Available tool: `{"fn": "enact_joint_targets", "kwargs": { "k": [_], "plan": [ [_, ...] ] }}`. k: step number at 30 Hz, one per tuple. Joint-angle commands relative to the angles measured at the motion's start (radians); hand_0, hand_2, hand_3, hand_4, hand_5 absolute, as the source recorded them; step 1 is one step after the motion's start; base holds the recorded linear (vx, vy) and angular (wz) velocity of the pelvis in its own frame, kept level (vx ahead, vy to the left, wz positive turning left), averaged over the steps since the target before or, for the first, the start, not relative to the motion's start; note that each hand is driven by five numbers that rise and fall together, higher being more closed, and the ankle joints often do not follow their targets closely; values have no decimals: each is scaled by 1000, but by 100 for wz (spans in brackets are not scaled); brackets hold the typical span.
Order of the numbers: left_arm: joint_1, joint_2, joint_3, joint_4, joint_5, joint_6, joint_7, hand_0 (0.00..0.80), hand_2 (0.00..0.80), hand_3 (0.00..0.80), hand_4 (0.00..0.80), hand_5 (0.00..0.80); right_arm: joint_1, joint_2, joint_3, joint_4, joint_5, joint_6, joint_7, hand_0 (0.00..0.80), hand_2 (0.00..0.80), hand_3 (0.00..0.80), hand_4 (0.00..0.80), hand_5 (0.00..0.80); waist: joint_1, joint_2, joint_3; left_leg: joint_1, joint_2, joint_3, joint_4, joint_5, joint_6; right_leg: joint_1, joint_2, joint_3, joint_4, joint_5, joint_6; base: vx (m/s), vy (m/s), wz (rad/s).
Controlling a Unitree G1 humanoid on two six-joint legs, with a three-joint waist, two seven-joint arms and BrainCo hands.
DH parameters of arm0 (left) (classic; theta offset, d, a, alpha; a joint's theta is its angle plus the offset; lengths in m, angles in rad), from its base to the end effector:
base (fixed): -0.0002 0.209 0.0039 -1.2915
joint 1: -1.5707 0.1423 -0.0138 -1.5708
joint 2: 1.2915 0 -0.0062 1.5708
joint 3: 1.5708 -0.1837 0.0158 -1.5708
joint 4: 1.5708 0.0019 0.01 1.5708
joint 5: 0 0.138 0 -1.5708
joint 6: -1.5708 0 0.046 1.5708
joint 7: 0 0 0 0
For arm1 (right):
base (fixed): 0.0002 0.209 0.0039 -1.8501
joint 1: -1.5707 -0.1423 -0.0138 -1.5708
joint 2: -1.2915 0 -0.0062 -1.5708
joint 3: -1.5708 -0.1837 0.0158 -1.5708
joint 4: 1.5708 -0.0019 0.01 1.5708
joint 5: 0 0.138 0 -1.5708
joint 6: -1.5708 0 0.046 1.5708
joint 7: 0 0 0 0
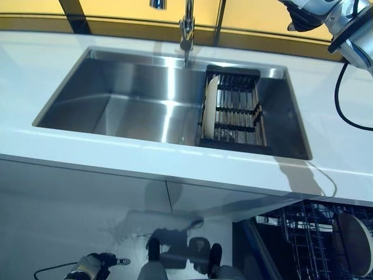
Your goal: Take plates into dishwasher
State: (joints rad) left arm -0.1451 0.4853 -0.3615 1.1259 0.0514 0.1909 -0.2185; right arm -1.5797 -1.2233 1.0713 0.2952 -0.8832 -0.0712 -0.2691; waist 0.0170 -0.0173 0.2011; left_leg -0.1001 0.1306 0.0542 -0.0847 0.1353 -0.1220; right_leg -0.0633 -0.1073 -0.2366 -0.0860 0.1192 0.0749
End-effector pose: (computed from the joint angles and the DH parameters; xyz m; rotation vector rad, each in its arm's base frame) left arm 0.1298 0.2863 -0.0759 0.5754 1.2880 -0.1767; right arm 0.2904 -0.2113 0.3661 -2.3469 -1.0156 -0.3514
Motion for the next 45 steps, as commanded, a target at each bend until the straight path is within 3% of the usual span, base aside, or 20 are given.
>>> {"fn": "enact_joint_targets", "kwargs": {
  "k": [1, 6, 20, 45],
  "plan": [
    [-65, 66, 6, 13, -23, 17, -9, 0, 0, 0, 0, 0, -47, -14, -29, 10, -22, 0, -5, 0, 0, 0, 0, 0, 23, -51, 22, 22, 7, 21, -3, -37, -3, 30, -52, 28, -1, -35, 95, 13, 18, 5],
    [-82, 66, 3, 18, -15, 34, -16, 0, 0, 0, 0, 0, -21, 27, -28, 8, -57, -55, 45, 0, 0, 0, 0, 0, 28, -52, 18, 27, 7, 25, -3, -39, -3, 37, -55, 25, -1, -38, 96, 6, 6, 2],
    [-111, 67, -9, 12, -21, 45, -27, 0, 0, 0, 0, 0, 37, 109, -28, 44, -68, -121, 94, 0, 0, 0, 0, 0, 45, -48, 26, 22, 6, 22, -3, -42, -6, 35, -57, 19, -1, -42, 94, 0, 0, 0],
    [-122, 56, -10, 1, -30, 37, -20, 0, 0, 0, 0, 0, 75, 156, -24, -19, -61, -136, 149, 0, 0, 0, 0, 0, 58, -41, 63, -2, 0, 12, -3, -39, -4, 15, -61, 12, -1, -37, 91, 0, 0, 0]
  ]
}}
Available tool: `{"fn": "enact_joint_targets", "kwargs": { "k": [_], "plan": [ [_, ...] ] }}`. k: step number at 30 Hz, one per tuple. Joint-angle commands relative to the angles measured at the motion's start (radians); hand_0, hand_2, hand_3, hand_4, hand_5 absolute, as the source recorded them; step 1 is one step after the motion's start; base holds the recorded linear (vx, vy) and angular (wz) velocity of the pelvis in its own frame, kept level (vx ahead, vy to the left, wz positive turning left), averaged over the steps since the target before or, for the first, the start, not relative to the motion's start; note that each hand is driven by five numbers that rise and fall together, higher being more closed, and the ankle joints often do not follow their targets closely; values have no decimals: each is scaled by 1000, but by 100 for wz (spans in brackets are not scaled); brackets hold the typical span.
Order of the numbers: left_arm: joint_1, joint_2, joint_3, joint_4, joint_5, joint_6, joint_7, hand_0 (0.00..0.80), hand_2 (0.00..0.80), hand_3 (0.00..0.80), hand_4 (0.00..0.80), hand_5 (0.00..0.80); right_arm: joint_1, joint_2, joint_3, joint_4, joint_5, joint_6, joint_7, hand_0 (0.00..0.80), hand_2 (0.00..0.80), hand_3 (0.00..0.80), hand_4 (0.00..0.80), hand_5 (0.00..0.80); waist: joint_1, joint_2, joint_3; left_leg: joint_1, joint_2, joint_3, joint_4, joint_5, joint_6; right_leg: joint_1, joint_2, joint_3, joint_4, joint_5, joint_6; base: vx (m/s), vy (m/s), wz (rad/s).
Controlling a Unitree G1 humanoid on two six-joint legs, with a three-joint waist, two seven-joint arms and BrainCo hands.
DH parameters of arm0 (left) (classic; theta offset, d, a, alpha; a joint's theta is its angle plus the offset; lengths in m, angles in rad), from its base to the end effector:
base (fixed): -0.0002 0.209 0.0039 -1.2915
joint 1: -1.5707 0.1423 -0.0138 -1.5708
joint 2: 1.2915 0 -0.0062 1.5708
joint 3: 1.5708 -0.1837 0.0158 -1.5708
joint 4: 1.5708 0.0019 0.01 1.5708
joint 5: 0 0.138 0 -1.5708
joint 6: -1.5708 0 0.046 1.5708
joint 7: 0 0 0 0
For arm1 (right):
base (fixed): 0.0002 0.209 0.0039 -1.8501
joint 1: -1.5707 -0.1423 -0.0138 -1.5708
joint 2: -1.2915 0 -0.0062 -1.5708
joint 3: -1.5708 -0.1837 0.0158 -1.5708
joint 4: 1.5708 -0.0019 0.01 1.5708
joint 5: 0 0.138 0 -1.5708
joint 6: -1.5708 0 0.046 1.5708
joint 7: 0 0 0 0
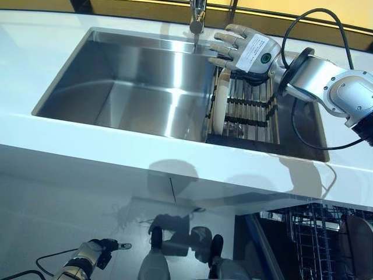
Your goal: Take plates into dishwasher
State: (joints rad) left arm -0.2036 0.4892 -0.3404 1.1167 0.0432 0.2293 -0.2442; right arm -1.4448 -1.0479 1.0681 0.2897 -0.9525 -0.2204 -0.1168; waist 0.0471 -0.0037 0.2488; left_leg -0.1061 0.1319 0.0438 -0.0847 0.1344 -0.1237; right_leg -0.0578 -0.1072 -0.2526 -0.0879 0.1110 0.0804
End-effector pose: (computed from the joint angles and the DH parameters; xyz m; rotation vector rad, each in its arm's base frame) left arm 0.1505 0.2866 -0.0667 0.5497 1.2587 -0.1604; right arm 0.3121 -0.1711 0.3076 -2.3924 -0.9794 0.1328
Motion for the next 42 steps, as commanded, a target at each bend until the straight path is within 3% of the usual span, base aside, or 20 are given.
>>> {"fn": "enact_joint_targets", "kwargs": {
  "k": [1, 32, 35, 36, 37, 42],
  "plan": [
    [-63, 52, -31, 10, -21, -2, 6, 0, 0, 0, 0, 0, -58, -19, -21, -14, 7, 12, -4, 0, 0, 0, 0, 0, 29, -55, 16, 4, -1, 22, -3, -38, -2, 9, -61, 28, 1, -28, 86, 2, 2, 5],
    [-66, 62, -29, 3, -26, -25, -4, 0, 0, 0, 0, 0, 19, -3, -24, -67, -4, -53, 92, 0, 0, 0, 0, 0, 39, -51, 48, -5, -3, 18, -3, -37, 0, -2, -66, 17, 1, -19, 88, 0, 0, 0],
    [-68, 63, -30, 3, -27, -26, -4, 0, 0, 0, 0, 0, 20, 2, -20, -64, -11, -55, 103, 216, 216, 216, 216, 216, 41, -50, 50, -7, -3, 18, -3, -36, 0, -3, -67, 17, 1, -18, 87, 0, 0, 0],
    [-67, 63, -31, 2, -28, -26, -3, 0, 0, 0, 0, 0, 20, 3, -19, -64, -13, -55, 106, 373, 373, 373, 373, 373, 41, -50, 50, -7, -3, 18, -3, -36, 0, -3, -67, 16, 1, -18, 87, 0, 0, 0],
    [-66, 63, -31, 1, -26, -29, -3, 0, 0, 0, 0, 0, 24, 5, -19, -61, -25, -58, 123, 800, 800, 800, 800, 800, 42, -49, 51, -8, -3, 18, -3, -35, -1, -4, -67, 15, 1, -17, 87, 0, 0, 0],
    [-60, 68, -28, 2, -27, -38, -6, 0, 0, 0, 0, 0, 24, 5, 1, -46, -71, -63, 162, 800, 800, 800, 800, 800, 43, -50, 54, -7, -4, 19, -3, -33, -1, -4, -68, 15, 1, -15, 86, 0, 0, 0]
  ]
}}
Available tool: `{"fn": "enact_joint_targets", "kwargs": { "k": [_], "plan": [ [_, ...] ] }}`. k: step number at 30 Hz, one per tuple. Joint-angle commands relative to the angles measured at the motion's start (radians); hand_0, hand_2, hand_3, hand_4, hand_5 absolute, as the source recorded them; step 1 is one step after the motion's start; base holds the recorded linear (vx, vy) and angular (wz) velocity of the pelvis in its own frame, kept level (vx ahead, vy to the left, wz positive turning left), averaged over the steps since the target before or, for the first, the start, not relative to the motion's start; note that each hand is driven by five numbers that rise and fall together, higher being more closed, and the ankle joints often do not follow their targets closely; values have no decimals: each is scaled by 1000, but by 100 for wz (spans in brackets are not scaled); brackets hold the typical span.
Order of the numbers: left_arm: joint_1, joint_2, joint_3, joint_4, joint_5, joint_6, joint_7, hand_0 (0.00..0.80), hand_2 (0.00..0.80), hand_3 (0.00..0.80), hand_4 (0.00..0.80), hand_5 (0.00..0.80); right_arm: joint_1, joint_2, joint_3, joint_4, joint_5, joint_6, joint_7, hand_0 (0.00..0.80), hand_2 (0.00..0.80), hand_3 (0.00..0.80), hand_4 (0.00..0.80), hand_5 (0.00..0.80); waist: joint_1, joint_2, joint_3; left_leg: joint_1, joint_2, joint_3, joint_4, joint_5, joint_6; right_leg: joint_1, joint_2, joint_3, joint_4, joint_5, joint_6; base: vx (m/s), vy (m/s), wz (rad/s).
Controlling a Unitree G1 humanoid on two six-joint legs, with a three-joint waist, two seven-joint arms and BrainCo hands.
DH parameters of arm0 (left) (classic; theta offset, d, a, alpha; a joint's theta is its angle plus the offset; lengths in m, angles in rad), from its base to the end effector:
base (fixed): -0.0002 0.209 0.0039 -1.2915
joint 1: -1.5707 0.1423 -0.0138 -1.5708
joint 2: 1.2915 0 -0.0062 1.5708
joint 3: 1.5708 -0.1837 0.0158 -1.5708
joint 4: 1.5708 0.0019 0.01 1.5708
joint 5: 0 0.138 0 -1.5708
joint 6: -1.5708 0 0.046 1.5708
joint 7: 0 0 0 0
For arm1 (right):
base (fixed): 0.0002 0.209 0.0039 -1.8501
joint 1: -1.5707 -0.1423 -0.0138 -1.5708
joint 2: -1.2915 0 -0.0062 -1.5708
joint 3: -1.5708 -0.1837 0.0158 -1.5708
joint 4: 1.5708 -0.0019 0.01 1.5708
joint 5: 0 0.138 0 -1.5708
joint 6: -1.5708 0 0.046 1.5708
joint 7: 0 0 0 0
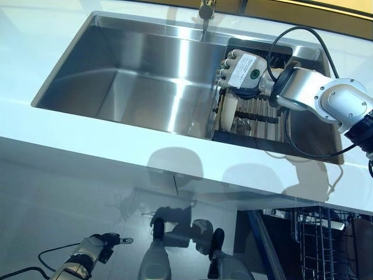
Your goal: Take plates into dishwasher
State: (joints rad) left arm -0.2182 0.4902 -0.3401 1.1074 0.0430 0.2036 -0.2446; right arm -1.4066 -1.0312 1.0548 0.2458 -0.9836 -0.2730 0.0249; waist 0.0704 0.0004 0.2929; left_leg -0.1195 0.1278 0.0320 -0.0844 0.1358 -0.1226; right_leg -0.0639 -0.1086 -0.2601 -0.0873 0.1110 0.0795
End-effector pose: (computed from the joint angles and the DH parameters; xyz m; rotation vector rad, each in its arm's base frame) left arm 0.1578 0.2850 -0.0636 0.5553 1.2109 -0.1726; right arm 0.3094 -0.1623 0.2950 -2.4681 -0.8815 0.2913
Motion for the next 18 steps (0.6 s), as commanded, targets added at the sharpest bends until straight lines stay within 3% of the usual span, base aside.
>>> {"fn": "enact_joint_targets", "kwargs": {
  "k": [1, 10, 18],
  "plan": [
    [-45, 69, -29, 9, -28, -12, -7, 0, 0, 0, 0, 0, -15, -11, 15, 7, -51, -7, 19, 800, 800, 800, 800, 800, 20, -54, 9, 7, 0, 30, -3, -35, -3, 2, -66, 23, 0, -15, 87, 0, 0, 0],
    [-29, 68, -26, 8, -27, -12, 3, 0, 0, 0, 0, 0, -26, -22, 15, 86, -135, -3, -45, 800, 800, 800, 800, 800, 21, -66, -17, 25, 4, 32, -3, -39, -4, 22, -64, 21, 0, -21, 88, 0, 0, 0],
    [10, 51, -21, 6, -33, -10, 20, 0, 0, 0, 0, 0, -67, -76, -9, 191, -110, 154, -173, 800, 800, 800, 800, 800, 8, -74, -91, 75, 10, 43, -3, -55, -9, 68, -64, 24, 0, -36, 93, 22, -10, 1]
  ]
}}
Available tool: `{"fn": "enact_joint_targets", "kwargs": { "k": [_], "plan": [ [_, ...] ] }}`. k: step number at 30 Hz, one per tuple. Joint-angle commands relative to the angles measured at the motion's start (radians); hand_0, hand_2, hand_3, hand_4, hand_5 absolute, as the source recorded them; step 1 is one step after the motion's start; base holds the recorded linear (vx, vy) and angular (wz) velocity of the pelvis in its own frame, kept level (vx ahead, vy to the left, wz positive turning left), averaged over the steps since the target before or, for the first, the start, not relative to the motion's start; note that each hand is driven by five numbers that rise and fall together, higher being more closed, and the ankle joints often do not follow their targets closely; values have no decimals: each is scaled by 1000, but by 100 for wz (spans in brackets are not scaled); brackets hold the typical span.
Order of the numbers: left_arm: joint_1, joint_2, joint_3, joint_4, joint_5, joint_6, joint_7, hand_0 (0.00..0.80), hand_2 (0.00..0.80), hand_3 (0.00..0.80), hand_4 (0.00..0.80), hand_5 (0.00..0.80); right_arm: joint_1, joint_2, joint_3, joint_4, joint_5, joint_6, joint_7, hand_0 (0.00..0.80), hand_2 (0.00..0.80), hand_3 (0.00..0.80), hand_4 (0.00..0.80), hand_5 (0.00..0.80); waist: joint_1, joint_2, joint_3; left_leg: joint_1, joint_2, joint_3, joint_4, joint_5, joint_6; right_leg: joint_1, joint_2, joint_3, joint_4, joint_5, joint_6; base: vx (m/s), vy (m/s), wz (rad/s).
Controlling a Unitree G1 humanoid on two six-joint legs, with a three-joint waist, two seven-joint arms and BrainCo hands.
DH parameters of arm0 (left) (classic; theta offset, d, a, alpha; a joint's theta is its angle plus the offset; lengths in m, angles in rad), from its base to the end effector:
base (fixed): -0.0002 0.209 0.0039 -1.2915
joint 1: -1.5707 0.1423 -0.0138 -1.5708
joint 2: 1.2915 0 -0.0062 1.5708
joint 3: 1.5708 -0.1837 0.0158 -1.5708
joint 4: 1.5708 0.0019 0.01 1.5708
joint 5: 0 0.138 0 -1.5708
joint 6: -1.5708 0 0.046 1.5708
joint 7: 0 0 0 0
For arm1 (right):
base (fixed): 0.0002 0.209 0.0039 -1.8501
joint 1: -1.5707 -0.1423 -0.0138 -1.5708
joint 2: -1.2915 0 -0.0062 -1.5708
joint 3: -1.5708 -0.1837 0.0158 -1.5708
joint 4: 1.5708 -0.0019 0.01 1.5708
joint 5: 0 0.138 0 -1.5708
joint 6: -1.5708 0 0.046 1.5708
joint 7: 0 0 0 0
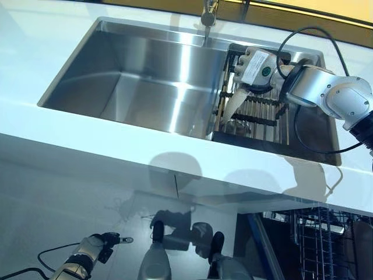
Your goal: Take plates into dishwasher
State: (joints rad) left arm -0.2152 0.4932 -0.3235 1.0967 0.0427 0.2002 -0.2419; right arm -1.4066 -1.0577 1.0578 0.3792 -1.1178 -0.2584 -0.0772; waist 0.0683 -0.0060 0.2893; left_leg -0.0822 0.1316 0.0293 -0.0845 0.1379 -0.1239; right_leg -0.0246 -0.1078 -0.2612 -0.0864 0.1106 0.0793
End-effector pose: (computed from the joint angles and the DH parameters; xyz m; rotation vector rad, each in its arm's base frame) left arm 0.1588 0.2861 -0.0622 0.5479 1.1956 -0.1609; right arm 0.3201 -0.1926 0.2967 -2.5929 -0.7970 0.1570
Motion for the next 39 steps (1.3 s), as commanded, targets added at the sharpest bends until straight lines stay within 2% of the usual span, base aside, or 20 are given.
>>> {"fn": "enact_joint_targets", "kwargs": {
  "k": [1, 5, 14, 17, 20, 24, 28, 31, 36, 39],
  "plan": [
    [15, 44, -38, 17, -33, -11, 21, 0, 0, 0, 0, 0, -73, -57, -20, 71, 29, 161, -83, 800, 800, 800, 800, 800, 8, -67, -97, 47, 7, 49, -3, -60, -8, 35, -65, 27, -1, -38, 94, 55, -14, 0],
    [54, 30, -40, 33, -23, -38, 31, 0, 0, 0, 0, 0, -111, -105, -45, 128, 91, 273, -121, 800, 800, 800, 800, 800, -6, -68, -152, 91, 14, 69, -3, -78, -9, 66, -65, 40, -1, -48, 98, 74, -18, -5],
    [126, 29, -24, 43, -11, -112, 22, 0, 0, 0, 0, 0, -127, -221, -91, 193, 321, 372, -129, 800, 800, 800, 800, 800, -44, -64, -238, 163, 30, 110, -3, -104, -12, 105, -58, 81, -1, -60, 101, 83, -33, -20],
    [137, 31, -22, 43, 5, -138, 9, 0, 0, 0, 0, 0, -76, -259, -137, 215, 397, 408, -112, 800, 800, 800, 800, 800, -59, -63, -251, 175, 34, 124, -3, -109, -13, 107, -53, 96, -1, -60, 101, 26, -49, -14],
    [148, 30, -18, 39, 11, -157, 9, 0, 0, 0, 0, 0, 11, -294, -207, 235, 458, 413, -93, 800, 800, 800, 800, 800, -79, -61, -259, 187, 40, 137, -3, -113, -13, 104, -45, 118, -1, -60, 100, 26, -43, -22],
    [163, 26, -8, 33, 29, -180, -3, 0, 0, 0, 0, 0, 146, -335, -321, 240, 528, 406, -59, 800, 800, 800, 800, 800, -107, -54, -263, 204, 47, 157, -3, -116, -12, 103, -36, 150, -1, -58, 97, 44, -23, -22],
    [173, 35, 8, 35, 46, -204, -21, 0, 0, 0, 0, 0, 338, -374, -482, 248, 623, 398, -38, 800, 800, 800, 800, 800, -142, -53, -262, 221, 55, 185, -3, -120, -11, 95, -28, 188, -1, -52, 95, 47, -4, -24],
    [170, 36, 11, 35, 42, -211, -25, 0, 0, 0, 0, 0, 439, -389, -575, 265, 710, 419, -29, 800, 800, 800, 800, 800, -167, -50, -258, 232, 56, 202, -3, -124, -9, 91, -23, 212, -1, -49, 94, 44, 10, -25],
    [145, 49, 24, 36, 27, -214, -40, 0, 0, 0, 0, 0, 705, -368, -841, 260, 895, 432, 3, 800, 800, 800, 800, 800, -212, -44, -248, 246, 60, 234, -3, -129, -6, 82, -16, 242, -1, -44, 92, 9, 8, -19],
    [127, 53, 24, 40, 24, -207, -46, 0, 0, 0, 0, 0, 782, -353, -919, 235, 926, 426, 18, 800, 800, 800, 800, 800, -227, -44, -244, 255, 60, 247, -3, -133, -4, 81, -13, 253, -1, -44, 89, 10, 4, -20]
  ]
}}
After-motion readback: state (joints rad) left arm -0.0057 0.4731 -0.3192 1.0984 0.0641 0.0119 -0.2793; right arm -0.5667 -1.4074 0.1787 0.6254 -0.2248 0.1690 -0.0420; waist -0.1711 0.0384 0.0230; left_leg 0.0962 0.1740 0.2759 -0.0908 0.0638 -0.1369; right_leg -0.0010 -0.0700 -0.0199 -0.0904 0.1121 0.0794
